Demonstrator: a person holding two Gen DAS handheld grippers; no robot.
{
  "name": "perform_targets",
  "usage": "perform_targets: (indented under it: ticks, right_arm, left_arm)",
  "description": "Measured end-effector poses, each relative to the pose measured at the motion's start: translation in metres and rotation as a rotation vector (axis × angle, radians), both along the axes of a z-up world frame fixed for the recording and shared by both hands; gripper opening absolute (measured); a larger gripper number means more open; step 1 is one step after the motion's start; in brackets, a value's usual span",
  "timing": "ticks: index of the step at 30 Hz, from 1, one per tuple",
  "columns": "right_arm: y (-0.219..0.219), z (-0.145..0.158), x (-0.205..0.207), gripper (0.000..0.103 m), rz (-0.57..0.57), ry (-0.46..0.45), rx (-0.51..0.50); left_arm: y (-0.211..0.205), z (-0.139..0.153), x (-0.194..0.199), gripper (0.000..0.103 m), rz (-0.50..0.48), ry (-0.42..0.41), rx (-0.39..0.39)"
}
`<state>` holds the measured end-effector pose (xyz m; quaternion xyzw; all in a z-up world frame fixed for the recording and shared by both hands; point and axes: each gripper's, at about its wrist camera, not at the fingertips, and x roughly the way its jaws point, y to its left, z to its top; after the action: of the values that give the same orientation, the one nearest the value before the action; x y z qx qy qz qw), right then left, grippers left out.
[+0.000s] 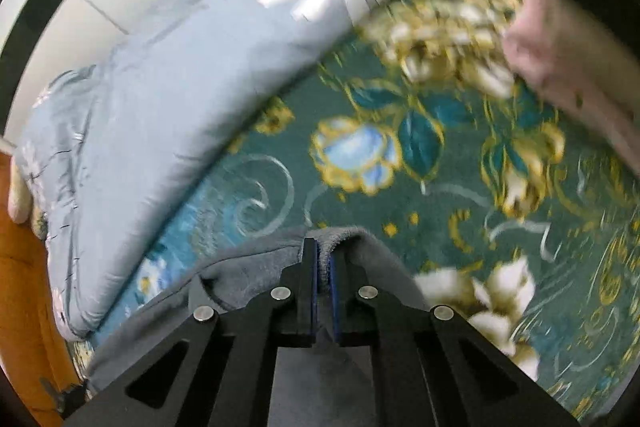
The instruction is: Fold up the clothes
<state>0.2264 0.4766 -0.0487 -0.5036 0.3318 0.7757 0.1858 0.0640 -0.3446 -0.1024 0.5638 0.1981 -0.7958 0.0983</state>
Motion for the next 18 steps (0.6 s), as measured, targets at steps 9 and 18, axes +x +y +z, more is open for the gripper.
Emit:
perform_targets:
  ticks: [9, 18]
  right_arm:
    - [0.0, 0.013, 0.012, 0.02, -0.017, 0.008, -0.04]
    - [-0.013, 0.048, 0.104, 0.024, -0.061, 0.128, -0.076]
  left_arm:
    - [-0.01, 0.019, 0.015, 0.026, -0.004, -0.013, 0.083]
    - [-0.067, 0.043, 0.155, 0.051, 0.157, 0.045, 0.231]
